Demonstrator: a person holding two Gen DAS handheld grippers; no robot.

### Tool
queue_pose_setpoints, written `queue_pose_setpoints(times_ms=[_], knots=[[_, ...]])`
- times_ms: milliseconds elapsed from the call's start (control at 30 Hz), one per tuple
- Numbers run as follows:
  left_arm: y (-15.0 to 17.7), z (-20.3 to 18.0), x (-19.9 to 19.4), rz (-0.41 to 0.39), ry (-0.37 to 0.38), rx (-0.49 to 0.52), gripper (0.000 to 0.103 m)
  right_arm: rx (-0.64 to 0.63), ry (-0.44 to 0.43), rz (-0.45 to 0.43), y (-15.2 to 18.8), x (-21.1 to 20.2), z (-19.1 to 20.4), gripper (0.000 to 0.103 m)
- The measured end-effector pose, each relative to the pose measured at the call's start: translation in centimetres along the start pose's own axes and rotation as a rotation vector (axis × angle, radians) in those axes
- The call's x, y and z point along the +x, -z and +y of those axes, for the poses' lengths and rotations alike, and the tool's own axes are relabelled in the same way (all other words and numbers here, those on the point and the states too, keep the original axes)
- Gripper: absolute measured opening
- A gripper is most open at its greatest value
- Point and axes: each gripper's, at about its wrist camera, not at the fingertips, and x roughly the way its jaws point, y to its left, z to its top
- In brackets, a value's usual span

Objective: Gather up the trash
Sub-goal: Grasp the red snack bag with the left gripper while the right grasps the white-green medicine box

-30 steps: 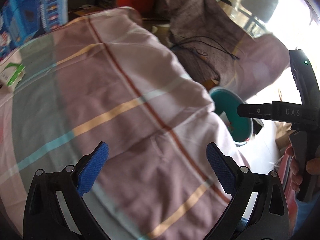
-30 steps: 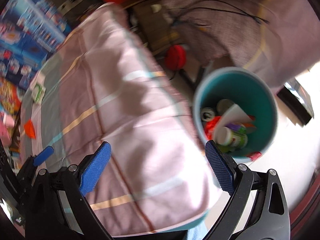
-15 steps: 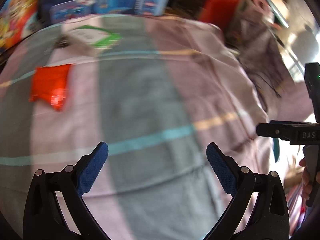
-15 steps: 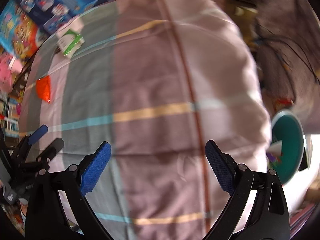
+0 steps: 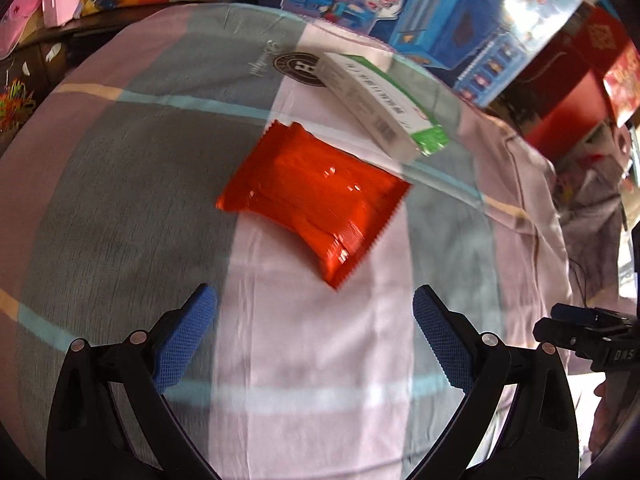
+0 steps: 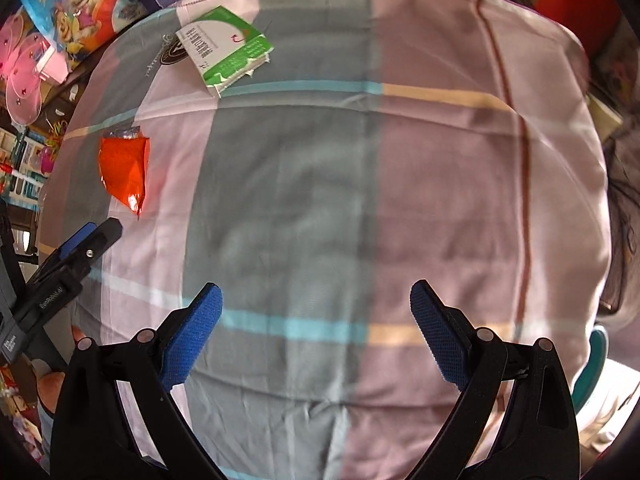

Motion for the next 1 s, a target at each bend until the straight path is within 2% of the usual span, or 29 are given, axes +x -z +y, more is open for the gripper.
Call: queue_pose_setpoints(times_ms=[100, 433, 533, 767, 900, 967, 1000], knots=[[-0.5, -0.3, 1.4, 0.012, -0.020, 0.010, 0.099, -0.009, -0.004, 0.007, -1.6, 0.6, 0.8, 0.091], [-3.9, -1.9, 4.5, -0.054, -0.114, 0.073, 0.099, -0.043, 0.010, 0.001, -8.5, 1.9, 2.7, 0.091], [-5.2, -1.4, 5.2, -0.080, -0.119, 0.068, 0.099, -0.050, 0.000, -0.009, -10.3, 2.1, 3.2, 0.091], [-7.2, 0.8, 6.2, -0.080, -0.140, 0.041, 0.098, -0.115, -0.012, -0.030, -15.7, 3.5, 5.2, 0.091], [-7.9, 0.9, 6.0, -0.083, -0.146, 0.063, 0.098, -0.150, -0.038, -0.021, -18.3, 5.3, 6.5, 0.091], [-8.0, 0.8, 5.9, -0.089, -0.155, 0.077, 0.092, -0.178, -0.040, -0.008, -19.3, 6.3, 7.4, 0.091], [-8.1, 0.8, 5.9, -0.086, -0.157, 0.081, 0.085, -0.189, -0.042, -0.005, -19.7, 6.8, 7.7, 0.091]])
